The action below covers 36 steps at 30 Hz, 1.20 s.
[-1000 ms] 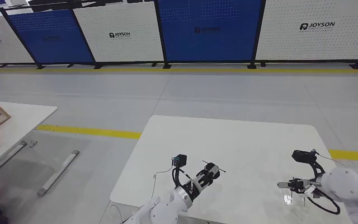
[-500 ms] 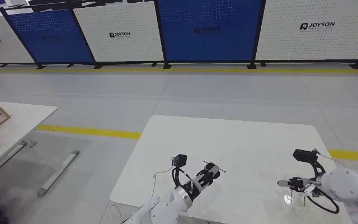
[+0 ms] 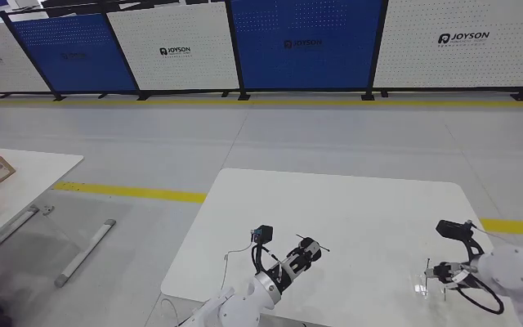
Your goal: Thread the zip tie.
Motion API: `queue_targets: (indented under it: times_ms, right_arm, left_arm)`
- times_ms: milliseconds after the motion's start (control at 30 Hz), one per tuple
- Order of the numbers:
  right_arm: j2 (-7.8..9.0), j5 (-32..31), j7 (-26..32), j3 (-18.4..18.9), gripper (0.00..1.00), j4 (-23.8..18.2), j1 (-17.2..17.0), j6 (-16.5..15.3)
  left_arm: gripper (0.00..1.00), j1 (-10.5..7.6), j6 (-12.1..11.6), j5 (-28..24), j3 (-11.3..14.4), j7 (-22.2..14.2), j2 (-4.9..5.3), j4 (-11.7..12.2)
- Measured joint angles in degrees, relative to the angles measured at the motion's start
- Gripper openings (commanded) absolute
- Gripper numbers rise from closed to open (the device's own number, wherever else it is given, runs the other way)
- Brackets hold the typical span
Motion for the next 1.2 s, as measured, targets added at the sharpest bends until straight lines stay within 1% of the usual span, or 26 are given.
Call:
queue_targets:
  times_ms: [67, 133, 267, 333, 500, 633, 733, 800, 900, 967, 1200]
  right_arm:
    - [-0.07, 0.0, 0.0, -1.0, 0.27, 0.7, 0.8, 0.5]
    - [-0.13, -0.4, 0.0, -1.9, 0.29, 1.6, 1.7, 0.9]
    - [-0.37, -0.4, 0.0, -3.3, 0.29, 3.4, 3.0, 0.9]
    - [-0.57, 0.0, 0.0, -4.5, 0.25, 4.5, 3.9, 0.9]
    - [-1.23, 1.0, 0.0, -7.6, 0.21, 6.9, 6.4, 0.8]
    - [-1.78, 1.5, 0.0, -9.8, 0.22, 9.1, 8.4, 0.8]
    - [-2.09, 1.4, 0.0, -10.9, 0.23, 10.5, 9.6, 0.8]
    - [-2.25, 1.4, 0.0, -11.4, 0.21, 11.1, 10.0, 0.8]
    - [-2.5, 1.4, 0.0, -12.0, 0.21, 11.9, 10.7, 0.8]
    - [-2.68, 1.4, 0.0, -12.4, 0.18, 12.5, 11.2, 0.8]
    - [-3.6, 1.7, 0.0, -15.0, 0.16, 15.0, 13.2, 0.9]
  left_arm:
    - [0.0, 0.0, 0.0, 0.0, 0.0, 0.0, 0.0, 0.0]
    - [0.0, 0.0, 0.0, 0.0, 0.0, 0.0, 0.0, 0.0]
    - [0.0, 0.0, 0.0, 0.0, 0.0, 0.0, 0.0, 0.0]
    - [0.0, 0.0, 0.0, 0.0, 0.0, 0.0, 0.0, 0.0]
    - [0.0, 0.0, 0.0, 0.0, 0.0, 0.0, 0.0, 0.0]
    - [0.0, 0.0, 0.0, 0.0, 0.0, 0.0, 0.0, 0.0]
    - [0.0, 0.0, 0.0, 0.0, 0.0, 0.0, 0.0, 0.0]
    - [0.0, 0.0, 0.0, 0.0, 0.0, 0.0, 0.0, 0.0]
    - [0.0, 0.0, 0.0, 0.0, 0.0, 0.0, 0.0, 0.0]
    - [0.0, 0.0, 0.0, 0.0, 0.0, 0.0, 0.0, 0.0]
    - [0.0, 0.0, 0.0, 0.0, 0.0, 0.0, 0.0, 0.0]
